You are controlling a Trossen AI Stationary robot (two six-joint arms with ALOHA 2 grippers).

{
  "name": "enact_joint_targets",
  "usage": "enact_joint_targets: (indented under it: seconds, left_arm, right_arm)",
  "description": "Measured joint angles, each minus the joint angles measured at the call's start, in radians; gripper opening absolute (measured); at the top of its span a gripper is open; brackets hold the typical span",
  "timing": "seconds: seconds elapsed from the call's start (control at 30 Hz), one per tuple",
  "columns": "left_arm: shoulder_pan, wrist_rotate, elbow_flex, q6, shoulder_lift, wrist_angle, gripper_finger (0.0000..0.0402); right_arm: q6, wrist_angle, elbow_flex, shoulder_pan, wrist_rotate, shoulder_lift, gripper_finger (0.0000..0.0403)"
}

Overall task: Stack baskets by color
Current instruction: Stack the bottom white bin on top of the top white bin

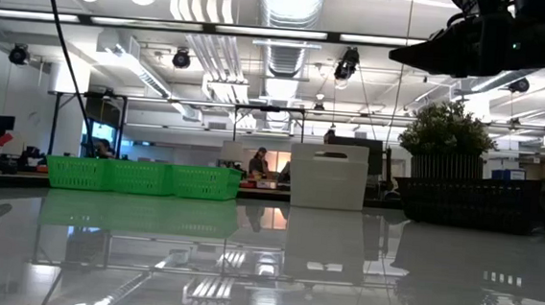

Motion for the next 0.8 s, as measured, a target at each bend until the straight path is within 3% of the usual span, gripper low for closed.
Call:
enact_joint_targets:
  seconds: [0.3,0.53,0.67,0.8]
  left_arm:
    - [0.044,0.003,0.058,0.208,-0.001,-0.051,0.0]
    - [0.118,-0.013,0.144,0.372,-0.002,-0.194,0.0]
    - [0.158,-0.141,0.203,0.51,-0.002,-0.229,0.0]
    - [0.207,-0.333,0.254,0.703,-0.002,-0.233,0.0]
  right_arm:
    - [0.01,0.0,0.0,0.0,0.0,0.0,0.0043]
    - [0.027,0.0,0.0,0.0,0.002,0.0,0.0043]
    - [0.036,0.0,0.0,0.0,0.003,0.0,0.0043]
    - [0.036,0.0,0.0,0.0,0.003,0.0,0.0043]
